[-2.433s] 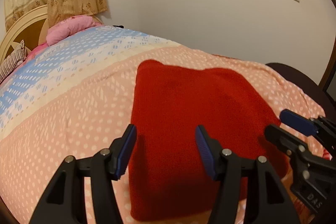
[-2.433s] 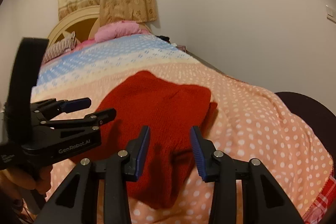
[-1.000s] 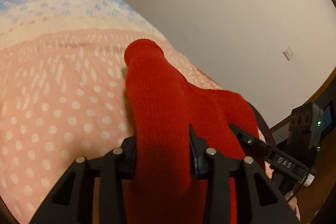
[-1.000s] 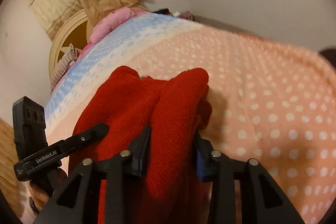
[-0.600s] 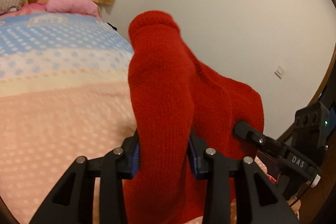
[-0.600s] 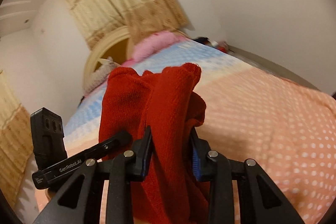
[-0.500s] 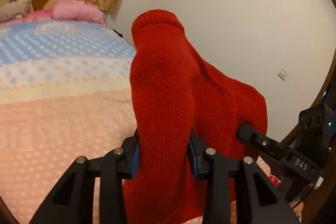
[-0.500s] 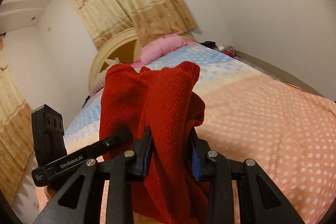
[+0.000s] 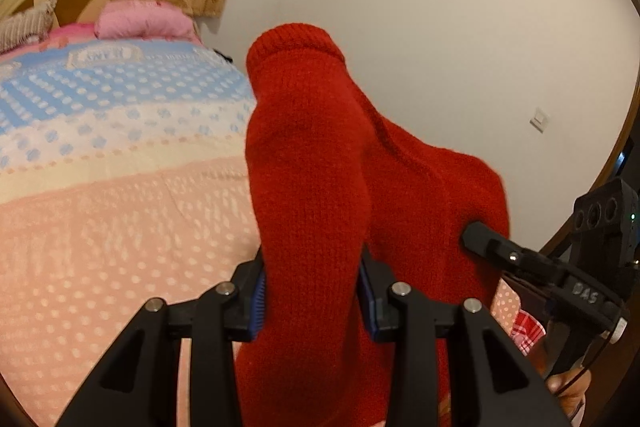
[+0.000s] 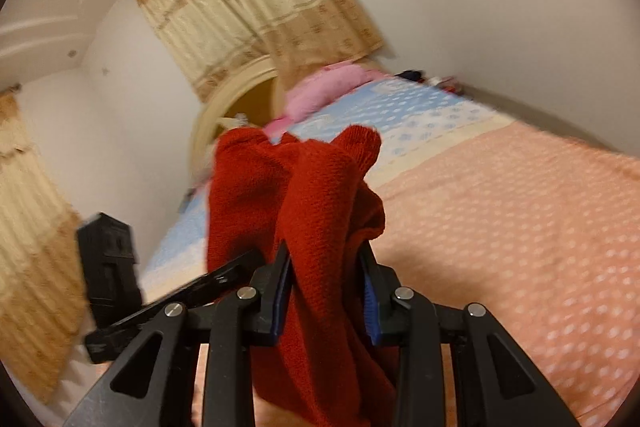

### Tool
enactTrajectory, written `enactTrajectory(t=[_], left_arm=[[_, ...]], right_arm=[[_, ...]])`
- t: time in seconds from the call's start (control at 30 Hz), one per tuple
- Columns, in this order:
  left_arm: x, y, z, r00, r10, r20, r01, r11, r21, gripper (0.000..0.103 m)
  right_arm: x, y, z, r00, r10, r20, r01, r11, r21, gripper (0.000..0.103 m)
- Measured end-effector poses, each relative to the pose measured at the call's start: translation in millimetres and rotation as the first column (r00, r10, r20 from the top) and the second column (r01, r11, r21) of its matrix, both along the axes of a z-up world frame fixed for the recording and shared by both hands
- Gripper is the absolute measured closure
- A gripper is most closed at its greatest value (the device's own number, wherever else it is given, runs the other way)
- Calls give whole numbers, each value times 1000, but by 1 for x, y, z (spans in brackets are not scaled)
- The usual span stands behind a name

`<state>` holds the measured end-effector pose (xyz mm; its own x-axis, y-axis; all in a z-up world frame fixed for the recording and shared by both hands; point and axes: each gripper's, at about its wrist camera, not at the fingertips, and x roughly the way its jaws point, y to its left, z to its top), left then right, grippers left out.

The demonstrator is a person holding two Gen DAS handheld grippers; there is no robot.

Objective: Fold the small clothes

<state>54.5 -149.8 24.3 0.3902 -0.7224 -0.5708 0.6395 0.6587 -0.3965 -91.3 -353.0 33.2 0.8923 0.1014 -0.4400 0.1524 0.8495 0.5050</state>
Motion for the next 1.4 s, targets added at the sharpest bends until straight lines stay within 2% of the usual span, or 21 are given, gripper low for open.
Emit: enactTrajectory(t=[0.1, 0.17, 0.3, 0.4, 0.53, 0.67, 0.73, 0.83, 0.93, 1.0, 1.1, 1.2, 1.3, 1.4], left_arm=[[13, -28, -20, 1000, -7, -24, 8, 1000, 28, 64], [19, -42, -30, 1000, -9, -23, 10, 999, 36, 64], [44, -70, -49, 999, -10, -46, 11, 1000, 22, 65], [59, -85, -63, 999, 8, -53, -5, 998, 63, 65], [75, -86, -82, 993, 66, -96, -55, 993, 105, 65], [83, -75, -102, 979, 120, -163, -106, 990, 90, 64], [82, -77, -105, 978, 137, -157, -122, 988, 98, 64], [80, -87, -108, 978, 183, -99, -163, 971, 177, 54], [84, -89, -104, 976, 187, -112, -161, 965, 206, 52], [80, -84, -94, 982, 159, -102, -135, 968, 210, 52], [70, -77, -84, 990, 138, -35, -125, 962, 244, 52], [54, -69, -75, 993, 118, 21, -119, 956, 270, 52], [36, -62, -66, 993, 97, 60, -111, 951, 290, 52], [19, -54, -59, 989, 85, 121, -120, 937, 329, 52]], right_arm=[[11, -14, -14, 997, -49, -61, 45, 997, -56, 75], [22, -28, -27, 991, -82, -107, 72, 993, -97, 82], [38, -57, -51, 977, -146, -155, 124, 982, -146, 85], [51, -79, -70, 966, -176, -188, 149, 977, -150, 86], [76, -100, -96, 954, -173, -244, 142, 980, -140, 86], [105, -109, -117, 949, -142, -283, 97, 981, -165, 88], [120, -115, -130, 937, -142, -320, 84, 979, -188, 89], [135, -129, -146, 934, -132, -332, 76, 982, -176, 90], [143, -133, -145, 926, -130, -355, 69, 981, -179, 90], [135, -135, -138, 933, -130, -335, 77, 983, -168, 89], [94, -130, -111, 959, -180, -221, 151, 978, -141, 85], [46, -112, -80, 954, -267, -134, 239, 951, -194, 84], [23, -83, -64, 967, -229, -111, 200, 955, -221, 84], [13, -46, -61, 974, -176, -143, 135, 957, -257, 84]])
